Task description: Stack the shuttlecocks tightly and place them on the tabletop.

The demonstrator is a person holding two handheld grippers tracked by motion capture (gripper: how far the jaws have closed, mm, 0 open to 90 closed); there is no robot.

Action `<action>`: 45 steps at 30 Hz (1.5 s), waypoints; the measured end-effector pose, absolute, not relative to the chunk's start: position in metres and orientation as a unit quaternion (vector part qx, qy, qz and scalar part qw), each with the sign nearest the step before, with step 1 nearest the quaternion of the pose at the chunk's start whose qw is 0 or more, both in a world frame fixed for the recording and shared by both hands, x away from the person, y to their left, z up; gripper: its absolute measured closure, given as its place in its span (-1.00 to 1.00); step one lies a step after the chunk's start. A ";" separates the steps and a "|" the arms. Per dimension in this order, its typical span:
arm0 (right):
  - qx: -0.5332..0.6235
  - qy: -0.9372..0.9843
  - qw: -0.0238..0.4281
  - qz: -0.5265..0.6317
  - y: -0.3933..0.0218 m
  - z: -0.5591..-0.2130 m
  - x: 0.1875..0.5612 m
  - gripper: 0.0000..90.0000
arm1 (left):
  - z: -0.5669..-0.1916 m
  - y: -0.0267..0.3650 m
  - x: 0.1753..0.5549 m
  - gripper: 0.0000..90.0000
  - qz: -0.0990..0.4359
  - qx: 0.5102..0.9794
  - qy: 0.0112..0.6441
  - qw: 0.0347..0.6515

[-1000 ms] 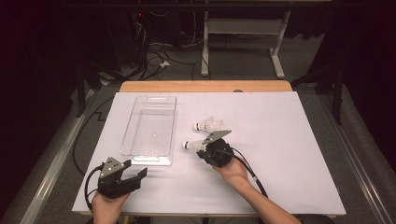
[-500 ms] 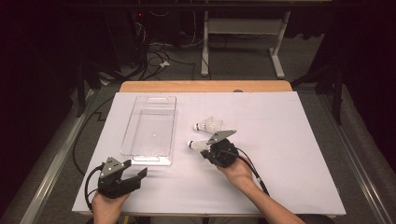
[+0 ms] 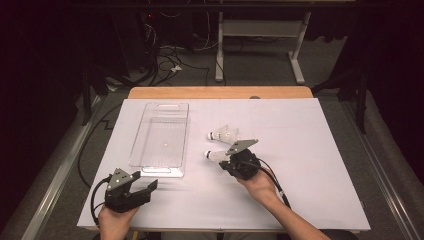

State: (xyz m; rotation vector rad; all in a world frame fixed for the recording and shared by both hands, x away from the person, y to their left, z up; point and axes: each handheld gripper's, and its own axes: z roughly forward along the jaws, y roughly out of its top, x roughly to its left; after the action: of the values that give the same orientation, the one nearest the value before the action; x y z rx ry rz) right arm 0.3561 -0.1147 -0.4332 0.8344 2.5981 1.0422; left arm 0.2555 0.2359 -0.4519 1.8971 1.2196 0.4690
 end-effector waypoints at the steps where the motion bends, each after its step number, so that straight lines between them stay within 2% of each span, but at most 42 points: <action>1: 0.281 0.885 0.111 0.355 -0.116 -0.433 0.356 1.00 | -0.452 0.236 0.256 -0.31 0.186 0.752 0.484 0.407; 45: 0.300 0.884 0.120 0.338 -0.158 -0.426 0.351 1.00 | -0.452 0.239 0.256 -0.31 0.186 0.749 0.487 0.409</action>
State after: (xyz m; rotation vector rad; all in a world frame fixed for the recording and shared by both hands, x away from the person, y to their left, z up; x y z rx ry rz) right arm 0.3513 -0.1580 -0.4264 0.8753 2.5837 0.9862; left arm 0.2558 0.2386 -0.4516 1.8880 1.2260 0.4685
